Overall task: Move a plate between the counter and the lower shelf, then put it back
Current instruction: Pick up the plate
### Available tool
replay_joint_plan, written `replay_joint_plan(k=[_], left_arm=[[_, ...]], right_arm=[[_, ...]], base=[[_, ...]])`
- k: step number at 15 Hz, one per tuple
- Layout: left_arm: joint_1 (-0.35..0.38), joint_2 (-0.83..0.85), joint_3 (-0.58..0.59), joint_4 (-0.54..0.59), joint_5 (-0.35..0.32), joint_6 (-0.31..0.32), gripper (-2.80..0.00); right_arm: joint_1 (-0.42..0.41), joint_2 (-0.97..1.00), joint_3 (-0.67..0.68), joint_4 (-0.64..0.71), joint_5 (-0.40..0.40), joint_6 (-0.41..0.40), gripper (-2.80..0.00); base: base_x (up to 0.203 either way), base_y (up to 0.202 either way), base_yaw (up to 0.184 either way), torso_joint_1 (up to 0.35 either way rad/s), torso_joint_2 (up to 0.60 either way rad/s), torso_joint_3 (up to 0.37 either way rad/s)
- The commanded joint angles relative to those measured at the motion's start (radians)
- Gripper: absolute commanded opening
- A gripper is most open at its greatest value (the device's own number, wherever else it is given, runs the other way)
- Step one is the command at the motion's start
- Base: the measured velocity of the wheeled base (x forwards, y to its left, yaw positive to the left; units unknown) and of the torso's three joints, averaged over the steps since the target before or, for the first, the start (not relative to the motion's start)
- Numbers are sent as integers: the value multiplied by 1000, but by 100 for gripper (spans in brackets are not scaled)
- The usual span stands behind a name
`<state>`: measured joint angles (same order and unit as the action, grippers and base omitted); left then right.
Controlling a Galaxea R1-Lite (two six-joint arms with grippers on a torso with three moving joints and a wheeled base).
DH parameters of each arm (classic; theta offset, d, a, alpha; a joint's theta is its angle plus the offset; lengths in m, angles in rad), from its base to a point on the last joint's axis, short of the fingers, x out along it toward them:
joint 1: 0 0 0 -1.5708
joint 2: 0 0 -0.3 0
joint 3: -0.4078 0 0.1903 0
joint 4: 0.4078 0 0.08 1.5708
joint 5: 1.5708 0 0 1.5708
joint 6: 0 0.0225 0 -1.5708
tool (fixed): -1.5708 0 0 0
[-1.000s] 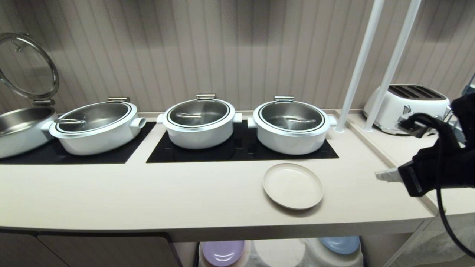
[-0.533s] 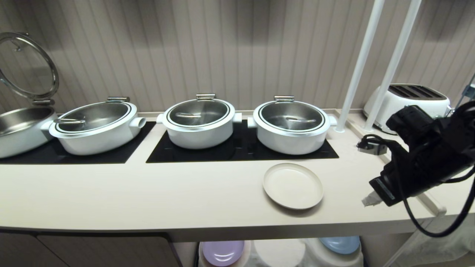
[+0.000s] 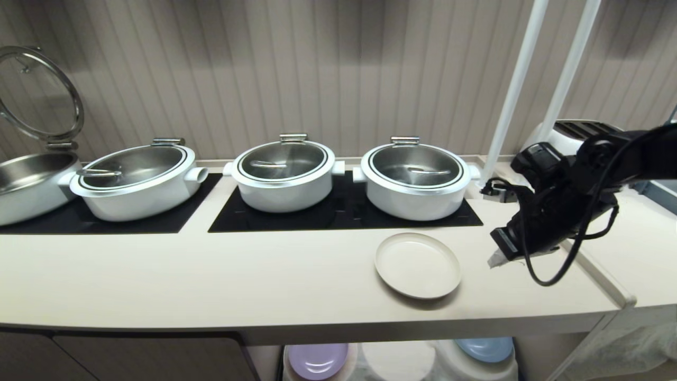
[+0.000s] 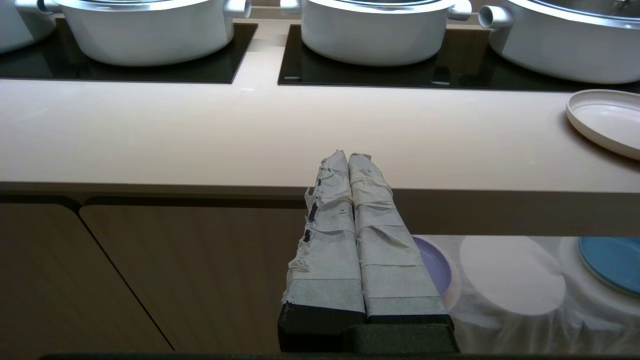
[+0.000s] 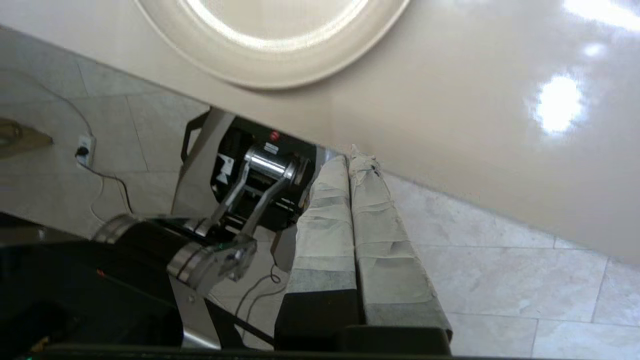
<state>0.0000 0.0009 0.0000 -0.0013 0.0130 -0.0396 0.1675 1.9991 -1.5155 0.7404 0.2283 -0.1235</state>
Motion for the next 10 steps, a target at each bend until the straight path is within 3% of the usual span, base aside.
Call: replay_joint_plan(k=[1, 5, 9, 10], left_arm=[[0, 1, 0, 0, 1, 0, -280], [0, 1, 0, 0, 1, 0, -280], [0, 1, 0, 0, 1, 0, -280], [0, 1, 0, 0, 1, 0, -280]], right_arm=[[14, 102, -101, 4, 2, 34, -280], [20, 183, -206, 20, -4, 68, -280], [20, 221, -224, 23, -33, 74, -280], [18, 226, -224, 23, -50, 77, 0]], base=[[0, 0, 0, 0, 0, 0], [0, 0, 0, 0, 0, 0], [0, 0, 0, 0, 0, 0], [0, 0, 0, 0, 0, 0]])
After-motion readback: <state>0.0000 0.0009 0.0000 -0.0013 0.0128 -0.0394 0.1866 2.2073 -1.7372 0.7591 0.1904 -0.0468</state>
